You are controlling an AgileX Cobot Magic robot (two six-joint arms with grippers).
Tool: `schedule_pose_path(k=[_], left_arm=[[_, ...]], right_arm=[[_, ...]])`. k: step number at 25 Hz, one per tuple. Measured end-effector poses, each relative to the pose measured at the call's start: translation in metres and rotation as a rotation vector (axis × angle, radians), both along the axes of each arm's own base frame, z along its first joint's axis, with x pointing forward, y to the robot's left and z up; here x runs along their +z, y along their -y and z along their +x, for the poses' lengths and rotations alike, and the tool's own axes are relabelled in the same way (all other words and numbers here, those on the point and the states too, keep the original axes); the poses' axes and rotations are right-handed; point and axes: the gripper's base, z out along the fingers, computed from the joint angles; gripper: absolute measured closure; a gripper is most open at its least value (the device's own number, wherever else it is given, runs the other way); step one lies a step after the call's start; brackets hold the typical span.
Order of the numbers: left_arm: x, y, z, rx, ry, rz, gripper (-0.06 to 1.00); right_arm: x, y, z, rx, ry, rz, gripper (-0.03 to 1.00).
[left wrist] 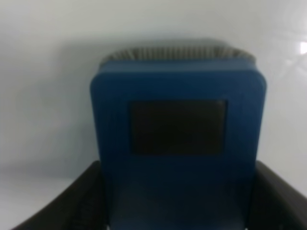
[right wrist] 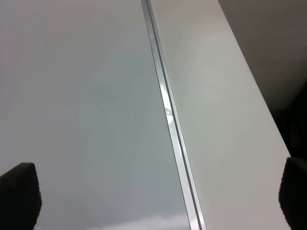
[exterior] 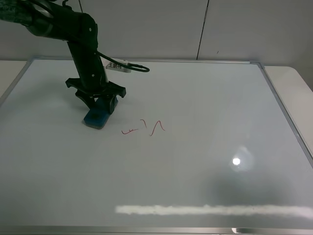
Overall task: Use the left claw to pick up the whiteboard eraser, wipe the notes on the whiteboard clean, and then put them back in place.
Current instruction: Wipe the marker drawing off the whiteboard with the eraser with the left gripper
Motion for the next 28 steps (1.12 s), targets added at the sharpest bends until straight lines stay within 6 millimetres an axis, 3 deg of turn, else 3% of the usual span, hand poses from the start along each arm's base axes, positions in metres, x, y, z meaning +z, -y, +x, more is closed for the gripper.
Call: schedule_pose_path(k=[5,11,16,21,28], left_arm=[[0.000,0.014,-0.006,-0.057,0.010,0.027,0.39],[0.005,0.055,-0.018,-0.121,-0.001,0.011,0.39],[0.012,0.088,-0.015,-0.163,-0.029,0.018,0.39],[-0.006,0.121,-0.018,-0.249,-0.073,0.085,0.39],[-0.009,0.174,-0.056,-0.399,-0.062,0.102,0.39]], right_arm=[[0.000,0.000,0.000,0.000,0.000,0.000,-0.02],[0.000,0.000,0.000,0.000,0.000,0.000,-0.02],[0.000,0.000,0.000,0.000,0.000,0.000,-0.02],[0.000,0.000,0.000,0.000,0.000,0.000,-0.02],[0.000,0.000,0.000,0.000,0.000,0.000,-0.02]])
